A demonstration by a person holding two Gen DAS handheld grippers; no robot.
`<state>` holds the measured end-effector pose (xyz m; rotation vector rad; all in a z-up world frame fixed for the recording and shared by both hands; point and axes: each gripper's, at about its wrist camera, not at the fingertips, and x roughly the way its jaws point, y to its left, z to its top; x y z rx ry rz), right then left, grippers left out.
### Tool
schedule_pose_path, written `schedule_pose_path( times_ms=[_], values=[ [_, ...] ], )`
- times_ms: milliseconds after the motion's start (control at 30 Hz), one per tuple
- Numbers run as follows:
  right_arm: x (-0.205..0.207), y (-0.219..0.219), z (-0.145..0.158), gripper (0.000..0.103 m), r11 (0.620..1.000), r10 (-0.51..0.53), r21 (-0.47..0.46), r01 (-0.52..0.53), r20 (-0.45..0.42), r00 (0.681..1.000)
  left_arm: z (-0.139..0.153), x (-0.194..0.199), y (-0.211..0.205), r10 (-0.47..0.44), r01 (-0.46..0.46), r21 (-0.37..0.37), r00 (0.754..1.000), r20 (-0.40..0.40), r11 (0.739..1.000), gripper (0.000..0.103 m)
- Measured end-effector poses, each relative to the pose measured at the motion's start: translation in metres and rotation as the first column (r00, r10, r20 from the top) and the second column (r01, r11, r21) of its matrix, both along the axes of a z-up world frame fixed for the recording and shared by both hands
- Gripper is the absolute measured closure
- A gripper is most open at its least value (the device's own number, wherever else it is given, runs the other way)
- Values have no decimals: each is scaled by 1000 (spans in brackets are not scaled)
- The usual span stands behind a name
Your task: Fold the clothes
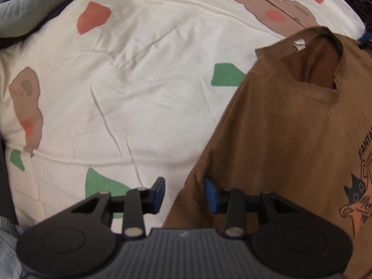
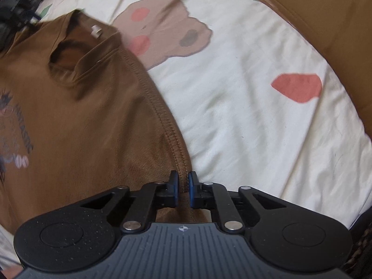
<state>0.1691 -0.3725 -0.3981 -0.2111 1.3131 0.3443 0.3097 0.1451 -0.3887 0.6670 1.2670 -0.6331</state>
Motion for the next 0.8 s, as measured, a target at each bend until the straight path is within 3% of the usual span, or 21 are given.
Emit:
schedule_pose_path(
  times_ms=[167, 467, 800],
  values=[
    [2, -1, 3, 97, 998, 12, -54, -10, 27, 1000, -3, 5, -1, -52, 52, 4, 998, -24, 999, 69],
    [4, 0, -4, 97, 998, 7, -65, -6, 11, 1000, 15, 24, 11, -72, 69, -53, 995, -65, 996, 74],
    [2, 0, -10, 97, 998, -5, -62, 6, 9, 1000, -15, 17, 2, -131, 130, -13, 988, -77, 991, 86]
  ],
)
